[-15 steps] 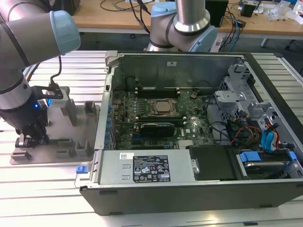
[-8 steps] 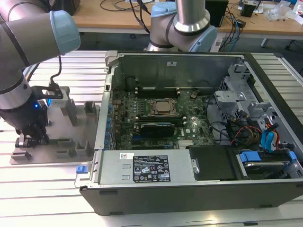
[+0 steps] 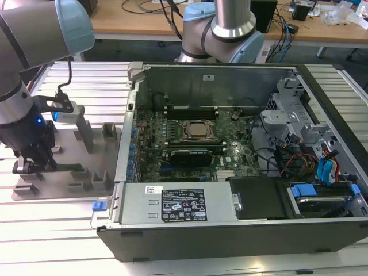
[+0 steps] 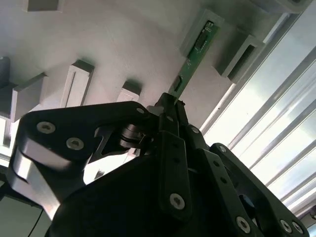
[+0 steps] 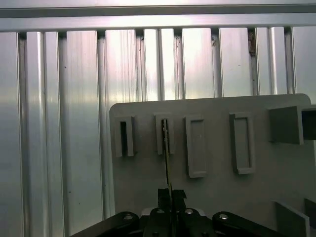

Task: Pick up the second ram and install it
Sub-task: 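Pick up the second ram and move it above second insertion slot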

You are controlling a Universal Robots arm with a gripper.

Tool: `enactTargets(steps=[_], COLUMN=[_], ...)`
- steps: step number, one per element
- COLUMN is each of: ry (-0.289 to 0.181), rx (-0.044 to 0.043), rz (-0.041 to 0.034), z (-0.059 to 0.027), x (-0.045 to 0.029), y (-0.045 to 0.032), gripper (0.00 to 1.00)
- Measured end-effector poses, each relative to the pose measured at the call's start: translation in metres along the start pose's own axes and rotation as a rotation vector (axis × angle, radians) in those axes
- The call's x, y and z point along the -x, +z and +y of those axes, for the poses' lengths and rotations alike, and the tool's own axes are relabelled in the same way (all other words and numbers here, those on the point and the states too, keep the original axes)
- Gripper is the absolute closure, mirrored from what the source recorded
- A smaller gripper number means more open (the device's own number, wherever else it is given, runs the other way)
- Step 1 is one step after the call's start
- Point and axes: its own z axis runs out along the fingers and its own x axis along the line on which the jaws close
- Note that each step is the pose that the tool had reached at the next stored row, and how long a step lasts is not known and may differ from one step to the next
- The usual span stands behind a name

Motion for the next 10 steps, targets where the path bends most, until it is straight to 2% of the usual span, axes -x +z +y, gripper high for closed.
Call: enactTargets(steps=[3, 10], ry=[0.0, 0.0], rx=[-0.0001, 0.0], rz=[-0.0001, 0.0], z=[0.0001, 0.0005], x=[0.0001, 0.0006], y=[-0.003, -0.0195], gripper=[0.87, 0.87])
